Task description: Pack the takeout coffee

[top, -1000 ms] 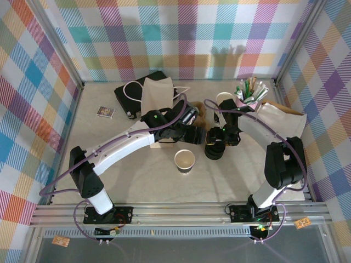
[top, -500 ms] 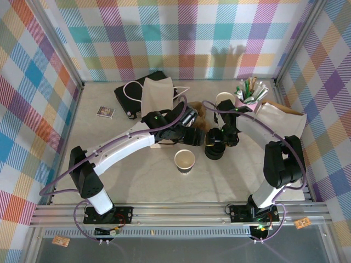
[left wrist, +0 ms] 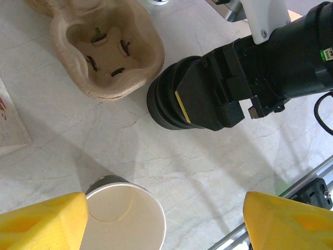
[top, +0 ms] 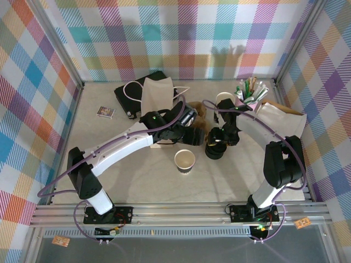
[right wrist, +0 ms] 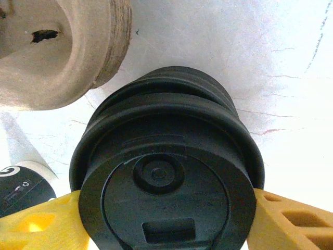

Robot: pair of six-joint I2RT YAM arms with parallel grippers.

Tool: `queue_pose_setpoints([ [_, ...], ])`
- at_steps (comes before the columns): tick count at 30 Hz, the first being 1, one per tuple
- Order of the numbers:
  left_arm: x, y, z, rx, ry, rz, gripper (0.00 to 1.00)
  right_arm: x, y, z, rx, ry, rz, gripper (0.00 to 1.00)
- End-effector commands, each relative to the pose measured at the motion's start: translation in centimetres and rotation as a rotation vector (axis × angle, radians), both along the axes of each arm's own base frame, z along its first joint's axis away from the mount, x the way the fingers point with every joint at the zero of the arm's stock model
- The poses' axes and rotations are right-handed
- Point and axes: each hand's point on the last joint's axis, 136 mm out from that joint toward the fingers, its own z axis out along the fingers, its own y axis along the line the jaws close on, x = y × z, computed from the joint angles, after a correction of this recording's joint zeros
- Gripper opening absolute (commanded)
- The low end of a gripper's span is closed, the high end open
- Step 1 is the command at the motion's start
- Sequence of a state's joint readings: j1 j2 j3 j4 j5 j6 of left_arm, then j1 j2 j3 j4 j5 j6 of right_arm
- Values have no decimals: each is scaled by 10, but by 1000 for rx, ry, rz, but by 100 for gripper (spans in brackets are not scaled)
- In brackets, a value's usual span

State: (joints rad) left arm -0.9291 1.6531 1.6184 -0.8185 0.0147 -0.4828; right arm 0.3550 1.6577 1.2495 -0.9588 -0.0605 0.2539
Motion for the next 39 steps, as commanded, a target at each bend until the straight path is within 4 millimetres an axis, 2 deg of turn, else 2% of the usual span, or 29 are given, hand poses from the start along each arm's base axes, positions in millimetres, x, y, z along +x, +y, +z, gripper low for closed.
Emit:
queue_pose_setpoints([
  [1,-10,6,7,-4,4,-6,78,-1,1,16,-2,-18,-4,64],
  [10,-10,7,15,-16,-16,-16,78,-3,-3,34,-14,-42,-7,59],
  [18,-11,16,34,-25,-83,-29,77,-6,-4,55,5,-70,-17,57],
  [23,-12,29,45,-17,-125,-9,76,-8,-3,63,15,-83,-15,56],
  [31,-14,53,57,-15,-167,54,76,-11,-3,65,18,-84,-7,56],
  [39,-16,80,67,-3,-198,152,75,-19,5,80,30,-85,26,56],
])
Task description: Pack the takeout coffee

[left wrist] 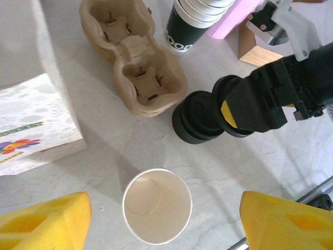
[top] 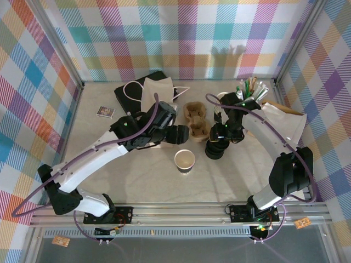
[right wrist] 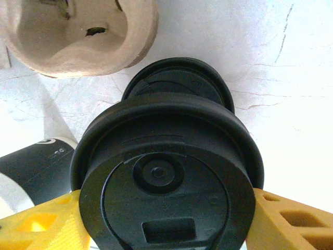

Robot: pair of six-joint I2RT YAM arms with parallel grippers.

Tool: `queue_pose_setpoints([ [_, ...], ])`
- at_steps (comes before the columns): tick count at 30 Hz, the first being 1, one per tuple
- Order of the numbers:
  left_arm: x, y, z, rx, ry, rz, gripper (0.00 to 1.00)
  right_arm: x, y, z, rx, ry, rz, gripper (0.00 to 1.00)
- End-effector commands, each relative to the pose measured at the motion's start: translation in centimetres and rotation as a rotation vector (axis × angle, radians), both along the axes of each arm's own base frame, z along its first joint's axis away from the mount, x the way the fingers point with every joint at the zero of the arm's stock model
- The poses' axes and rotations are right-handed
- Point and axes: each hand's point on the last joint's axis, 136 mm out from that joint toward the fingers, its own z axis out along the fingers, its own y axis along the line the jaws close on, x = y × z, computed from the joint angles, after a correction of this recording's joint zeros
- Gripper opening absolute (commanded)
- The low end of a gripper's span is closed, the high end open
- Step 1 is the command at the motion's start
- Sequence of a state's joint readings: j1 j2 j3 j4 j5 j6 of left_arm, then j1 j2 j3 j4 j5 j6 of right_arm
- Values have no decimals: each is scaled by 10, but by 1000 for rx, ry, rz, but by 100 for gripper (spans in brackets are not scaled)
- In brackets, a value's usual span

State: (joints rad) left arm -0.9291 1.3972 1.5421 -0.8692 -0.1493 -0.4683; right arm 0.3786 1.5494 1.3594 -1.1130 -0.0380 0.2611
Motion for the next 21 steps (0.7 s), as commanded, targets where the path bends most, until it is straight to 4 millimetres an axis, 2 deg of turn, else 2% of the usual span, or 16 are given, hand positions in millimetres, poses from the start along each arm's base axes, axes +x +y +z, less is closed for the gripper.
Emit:
queue_pose_setpoints([
  [1,-5,23,8,14,-9,82,74,-12,6,26,23,-9,16,56],
  [6,-13,39,6,10,-12,112,74,-27,14,47,-15,-29,43,56],
  [13,-10,59,-3,27,-11,137,74,-47,31,69,-91,-13,32,55],
  [21,-17,86,-12,77,-31,104,71,-58,52,82,-163,-41,53,54],
])
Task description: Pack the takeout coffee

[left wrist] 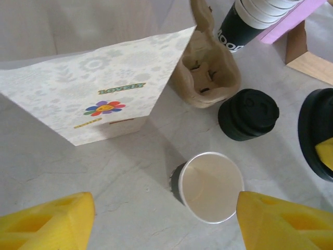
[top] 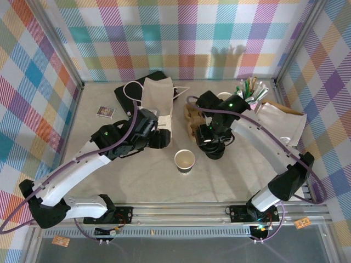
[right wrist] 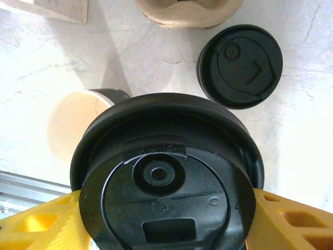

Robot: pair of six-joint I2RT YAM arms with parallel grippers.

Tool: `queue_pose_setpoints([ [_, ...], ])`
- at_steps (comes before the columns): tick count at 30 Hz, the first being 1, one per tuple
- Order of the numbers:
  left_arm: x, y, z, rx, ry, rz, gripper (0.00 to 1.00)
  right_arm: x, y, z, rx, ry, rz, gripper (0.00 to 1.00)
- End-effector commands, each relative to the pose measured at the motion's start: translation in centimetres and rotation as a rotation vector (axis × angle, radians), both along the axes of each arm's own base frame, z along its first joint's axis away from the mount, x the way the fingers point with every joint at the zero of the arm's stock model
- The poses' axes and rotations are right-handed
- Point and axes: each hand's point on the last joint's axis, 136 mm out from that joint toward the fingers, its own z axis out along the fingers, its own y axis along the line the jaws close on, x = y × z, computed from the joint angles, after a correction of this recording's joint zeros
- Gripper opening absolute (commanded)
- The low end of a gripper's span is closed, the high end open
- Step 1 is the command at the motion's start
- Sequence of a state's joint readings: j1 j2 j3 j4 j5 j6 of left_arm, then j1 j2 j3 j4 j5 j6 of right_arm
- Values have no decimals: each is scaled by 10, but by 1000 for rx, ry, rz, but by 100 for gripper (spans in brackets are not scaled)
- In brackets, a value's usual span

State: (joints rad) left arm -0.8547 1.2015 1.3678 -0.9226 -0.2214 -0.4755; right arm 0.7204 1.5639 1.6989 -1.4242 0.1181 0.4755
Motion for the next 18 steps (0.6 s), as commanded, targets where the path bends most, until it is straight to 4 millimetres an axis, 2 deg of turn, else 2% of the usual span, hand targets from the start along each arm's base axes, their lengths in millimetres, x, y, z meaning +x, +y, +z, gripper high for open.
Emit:
queue_pose_setpoints([
  [1,-8,19,0,18,-11,-20,70,-7,-4,5,-71,6,-48,54],
  [5,-15,29,-1,-1,8,-12,70,-15,10,8,-76,4,-24,54],
  [8,-24,30,-9,-18,40,-34,70,-21,23,8,-73,-3,13,54],
  [14,-43,30,-40,-46,139,-45,68,-30,46,-7,-72,17,104,54],
  [18,-43,41,-56,-40,127,13,68,-24,61,-20,-73,-5,142,54],
])
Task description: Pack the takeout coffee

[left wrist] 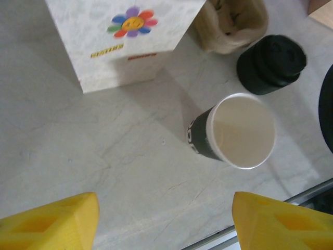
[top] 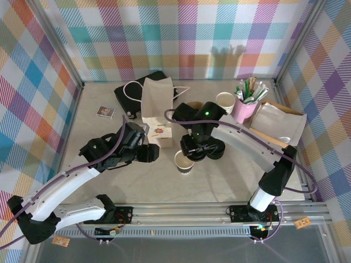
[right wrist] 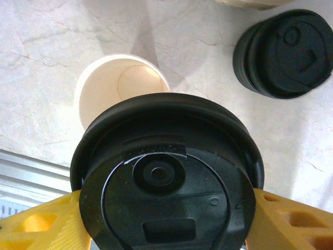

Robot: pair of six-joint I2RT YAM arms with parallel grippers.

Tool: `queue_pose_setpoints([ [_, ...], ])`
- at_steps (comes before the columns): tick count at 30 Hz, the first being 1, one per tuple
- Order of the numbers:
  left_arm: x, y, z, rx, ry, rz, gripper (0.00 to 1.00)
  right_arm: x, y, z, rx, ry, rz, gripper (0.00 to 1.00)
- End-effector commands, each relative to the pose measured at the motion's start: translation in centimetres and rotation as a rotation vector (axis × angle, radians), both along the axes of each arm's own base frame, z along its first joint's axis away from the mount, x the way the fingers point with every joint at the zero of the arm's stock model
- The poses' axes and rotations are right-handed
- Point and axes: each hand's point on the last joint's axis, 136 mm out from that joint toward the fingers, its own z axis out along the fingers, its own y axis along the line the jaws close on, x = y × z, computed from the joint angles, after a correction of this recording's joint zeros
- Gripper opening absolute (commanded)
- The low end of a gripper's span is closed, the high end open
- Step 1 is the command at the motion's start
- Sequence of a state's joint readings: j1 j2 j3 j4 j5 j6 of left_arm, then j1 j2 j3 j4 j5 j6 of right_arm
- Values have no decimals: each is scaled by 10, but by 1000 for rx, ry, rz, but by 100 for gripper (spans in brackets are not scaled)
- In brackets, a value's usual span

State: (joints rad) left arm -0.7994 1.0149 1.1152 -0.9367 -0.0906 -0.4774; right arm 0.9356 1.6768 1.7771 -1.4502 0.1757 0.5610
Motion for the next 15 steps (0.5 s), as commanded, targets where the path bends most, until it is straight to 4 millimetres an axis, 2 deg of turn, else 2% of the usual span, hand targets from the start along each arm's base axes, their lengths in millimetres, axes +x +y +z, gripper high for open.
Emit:
queue_pose_setpoints([
  [1,-1,10,-5,-29,-18,55,68,7,11,-13,-1,-14,19,54],
  [7,5,29,-9,-13,-81,150,69,15,36,-39,33,14,31,55],
  [15,4,31,-8,-23,-86,159,69,18,43,-62,2,53,53,56],
])
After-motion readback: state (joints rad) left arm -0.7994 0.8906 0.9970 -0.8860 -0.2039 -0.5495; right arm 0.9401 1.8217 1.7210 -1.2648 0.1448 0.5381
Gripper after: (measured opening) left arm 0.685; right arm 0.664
